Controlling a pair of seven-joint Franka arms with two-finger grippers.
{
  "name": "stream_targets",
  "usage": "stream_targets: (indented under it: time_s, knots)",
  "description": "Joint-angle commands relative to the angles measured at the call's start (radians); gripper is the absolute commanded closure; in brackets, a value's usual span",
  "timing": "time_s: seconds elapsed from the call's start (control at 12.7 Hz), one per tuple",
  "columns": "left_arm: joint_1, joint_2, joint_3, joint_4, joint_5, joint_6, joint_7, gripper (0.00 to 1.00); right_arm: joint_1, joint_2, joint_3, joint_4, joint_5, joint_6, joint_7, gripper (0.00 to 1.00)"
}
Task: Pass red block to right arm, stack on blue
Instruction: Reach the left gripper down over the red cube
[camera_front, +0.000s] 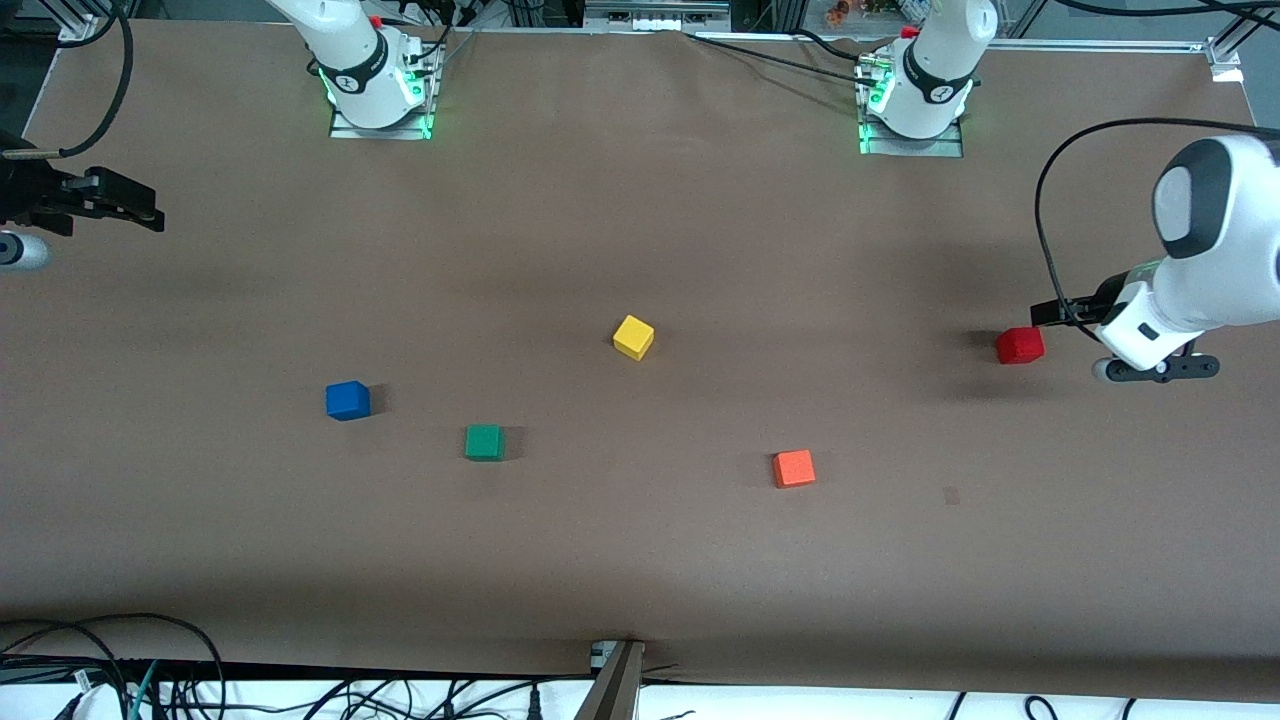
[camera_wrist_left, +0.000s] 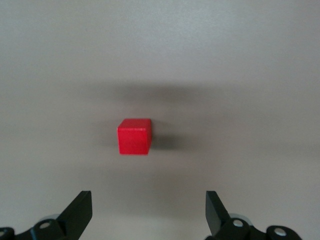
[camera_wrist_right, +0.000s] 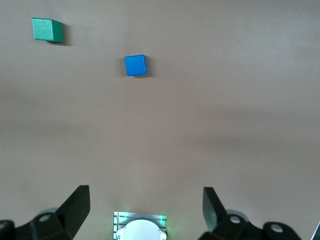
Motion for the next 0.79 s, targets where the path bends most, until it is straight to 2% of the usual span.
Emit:
stream_targets:
  time_s: [0.0, 0.24, 0.71]
  knots:
    - [0.03, -0.045, -0.004, -0.155, 0.019, 0.181, 0.022, 0.0, -0.001, 0.005, -0.002, 0.021, 0.004, -0.015, -0.016, 0.0]
    - [0.064, -0.036, -0.004, -0.307, 0.096, 0.503, 0.037, 0.0, -0.001, 0.005, -0.002, 0.022, 0.004, -0.015, -0.016, 0.0]
    - [0.133, 0.151, -0.007, -0.355, 0.099, 0.819, 0.045, 0.0, -0.001, 0.005, -0.002, 0.022, 0.005, -0.015, -0.016, 0.0]
